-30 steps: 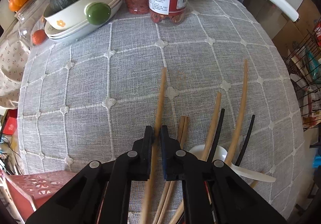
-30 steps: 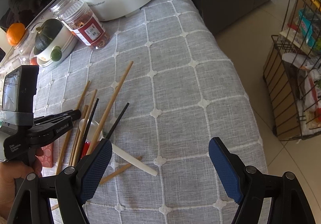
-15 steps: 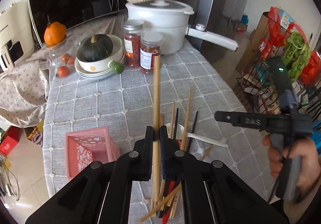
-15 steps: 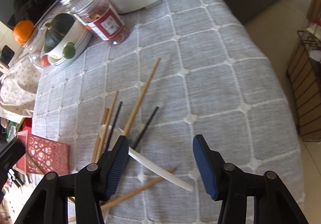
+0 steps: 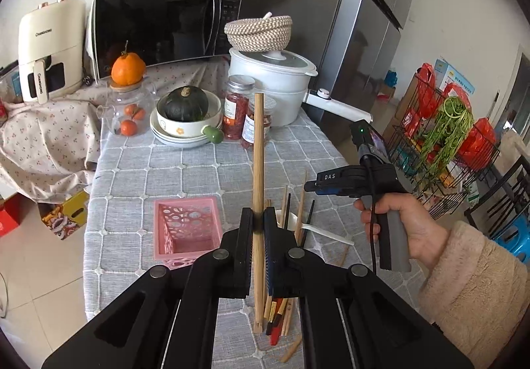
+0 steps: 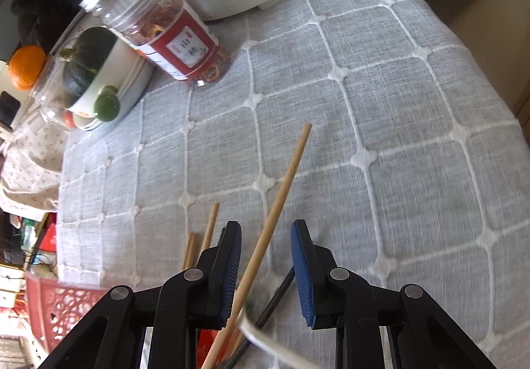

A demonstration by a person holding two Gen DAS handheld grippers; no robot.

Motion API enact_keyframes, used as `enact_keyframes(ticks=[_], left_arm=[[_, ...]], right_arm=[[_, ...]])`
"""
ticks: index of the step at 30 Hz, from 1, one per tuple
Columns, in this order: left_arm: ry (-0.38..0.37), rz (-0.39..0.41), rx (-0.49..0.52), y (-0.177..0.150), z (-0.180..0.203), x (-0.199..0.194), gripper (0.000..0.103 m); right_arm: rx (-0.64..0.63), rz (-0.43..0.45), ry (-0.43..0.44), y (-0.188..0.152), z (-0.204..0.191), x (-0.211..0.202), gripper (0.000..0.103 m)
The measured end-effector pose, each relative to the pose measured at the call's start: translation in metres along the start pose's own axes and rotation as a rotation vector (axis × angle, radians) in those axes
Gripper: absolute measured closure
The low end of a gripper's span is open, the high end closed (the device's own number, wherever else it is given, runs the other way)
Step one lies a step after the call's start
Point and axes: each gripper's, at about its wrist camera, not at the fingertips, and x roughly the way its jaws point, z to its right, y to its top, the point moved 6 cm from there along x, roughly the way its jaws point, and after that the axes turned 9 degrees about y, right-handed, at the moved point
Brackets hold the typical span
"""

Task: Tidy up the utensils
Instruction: 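Close the left tool on a wooden chopstick while the right tool grasps another wooden chopstick, then carry the chopstick upright into the pink basket and open the left tool while the right tool lifts its chopstick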

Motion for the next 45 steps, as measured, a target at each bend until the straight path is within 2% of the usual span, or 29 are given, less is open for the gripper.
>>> enact_keyframes(ticks=[3, 7, 11, 15, 21, 27, 30, 32, 34, 36, 38, 45], left_arm=[[0.003, 0.004, -0.017, 0.0, -0.008, -0.003, 0.097], [0.009, 0.008, -0.023, 0.0, -0.012, -0.002, 0.097], [0.015, 0.015, -0.023, -0.001, -0.014, -0.002, 0.097], [0.015, 0.024, -0.02, -0.003, -0.017, -0.008, 0.097], [0.021, 0.053, -0.038, -0.001, -0.023, -0.017, 0.097], [0.039, 0.148, -0.059, 0.01, -0.027, -0.037, 0.097], [0.042, 0.172, -0.062, 0.015, -0.027, -0.043, 0.097], [0.038, 0.156, -0.062, 0.015, -0.025, -0.04, 0.097], [0.034, 0.135, -0.058, 0.013, -0.022, -0.035, 0.097], [0.033, 0.123, -0.048, 0.011, -0.019, -0.031, 0.097], [0.036, 0.118, -0.042, 0.01, -0.017, -0.028, 0.097], [0.07, 0.098, -0.036, 0.007, -0.028, -0.017, 0.097]], right_arm=[[0.041, -0.017, -0.008, 0.002, 0.014, 0.01, 0.079], [0.08, -0.046, -0.008, -0.003, 0.027, 0.021, 0.095], [0.061, -0.037, 0.01, -0.004, 0.026, 0.015, 0.102], [0.023, -0.006, 0.004, -0.008, 0.019, -0.003, 0.103], [-0.094, 0.08, 0.052, -0.02, -0.011, -0.058, 0.103], [-0.221, 0.178, 0.076, -0.037, -0.042, -0.11, 0.103], [-0.237, 0.184, 0.125, -0.043, -0.054, -0.125, 0.103], [-0.229, 0.153, 0.156, -0.046, -0.055, -0.122, 0.098], [-0.207, 0.125, 0.139, -0.046, -0.048, -0.111, 0.094], [-0.173, 0.091, 0.116, -0.042, -0.038, -0.094, 0.085], [-0.134, 0.052, 0.118, -0.036, -0.029, -0.074, 0.068], [-0.019, 0.007, 0.048, -0.009, 0.0, -0.013, 0.066]])
